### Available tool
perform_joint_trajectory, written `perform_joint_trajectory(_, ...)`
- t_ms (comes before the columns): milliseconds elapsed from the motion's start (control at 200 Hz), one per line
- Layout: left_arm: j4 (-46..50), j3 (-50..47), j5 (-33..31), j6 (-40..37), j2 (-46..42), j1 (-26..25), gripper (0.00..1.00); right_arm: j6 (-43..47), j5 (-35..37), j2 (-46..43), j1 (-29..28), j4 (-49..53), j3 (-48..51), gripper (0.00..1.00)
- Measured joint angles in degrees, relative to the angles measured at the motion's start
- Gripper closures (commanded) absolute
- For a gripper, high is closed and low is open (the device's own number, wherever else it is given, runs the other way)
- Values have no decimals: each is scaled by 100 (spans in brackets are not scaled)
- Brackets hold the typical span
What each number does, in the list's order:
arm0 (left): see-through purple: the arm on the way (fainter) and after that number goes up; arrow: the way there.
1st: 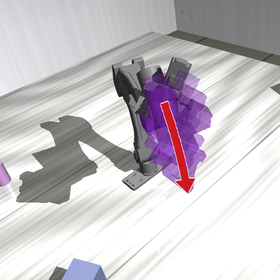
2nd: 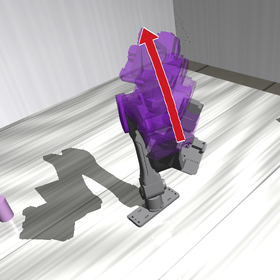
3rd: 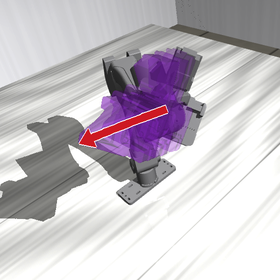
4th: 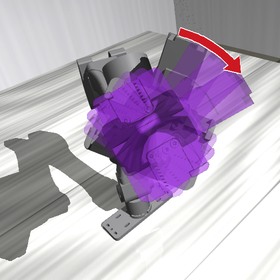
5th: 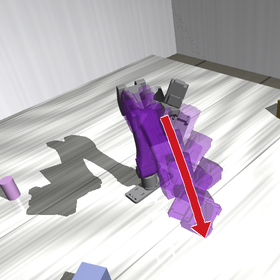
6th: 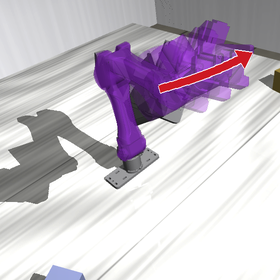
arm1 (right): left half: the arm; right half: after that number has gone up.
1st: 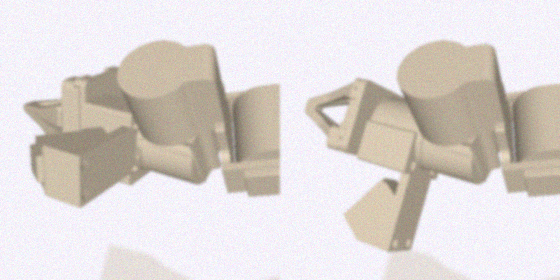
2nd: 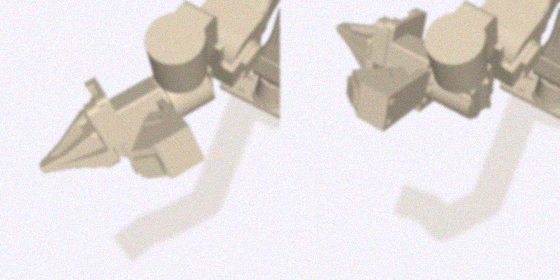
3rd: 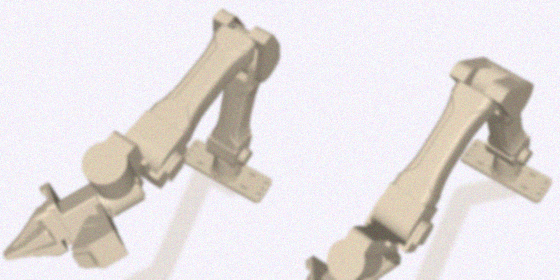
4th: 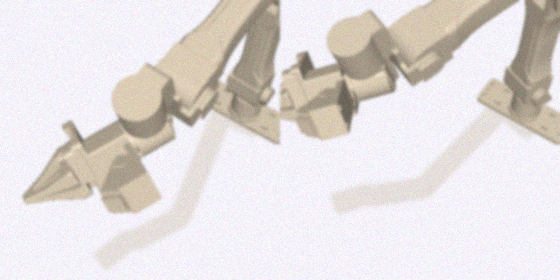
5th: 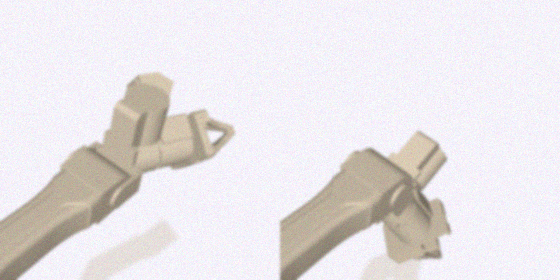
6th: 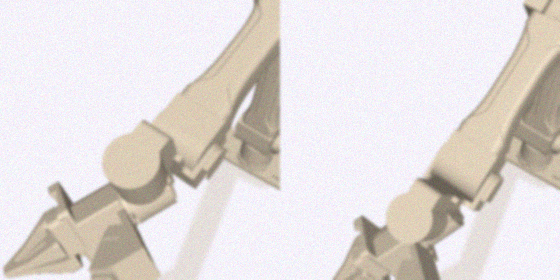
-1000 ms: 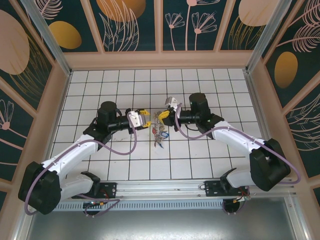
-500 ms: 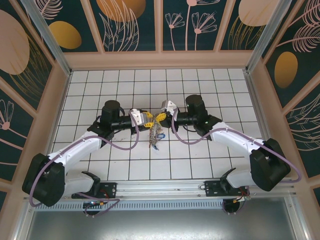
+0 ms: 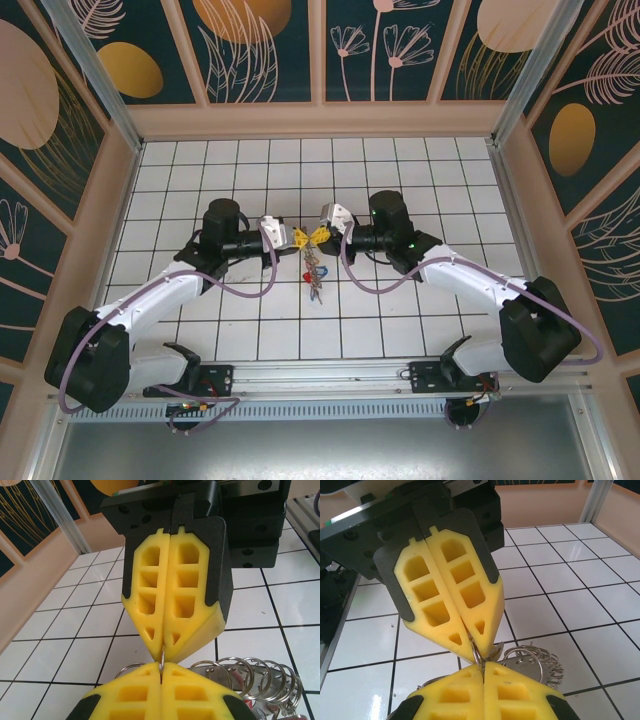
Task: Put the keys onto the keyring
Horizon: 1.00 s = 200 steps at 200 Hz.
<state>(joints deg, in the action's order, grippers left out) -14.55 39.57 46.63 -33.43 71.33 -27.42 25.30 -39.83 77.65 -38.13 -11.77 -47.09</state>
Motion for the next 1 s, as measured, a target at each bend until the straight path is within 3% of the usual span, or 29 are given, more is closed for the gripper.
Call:
perform_joint_trajectory(70, 184, 55, -31, -114, 0, 0, 100, 162, 48, 0, -13, 133, -22, 100)
perform_joint_trajectory(205, 662, 205, -83, -490, 0, -13, 100, 713, 219, 37, -94, 820, -297, 83)
perform_joint_trajectory(400, 1421, 492, -457, -1163, 0, -22, 100, 1523, 518, 249, -219, 1827, -833, 74)
perform_joint_trajectory(661, 1928, 514, -605, -1700, 0, -22, 100, 1991, 643, 339, -260, 2363, -999, 72)
perform_joint_trajectory(1001, 1976, 522, -568, -1801, 0, -22, 100, 2090, 546, 540, -306, 2400, -1172, 74)
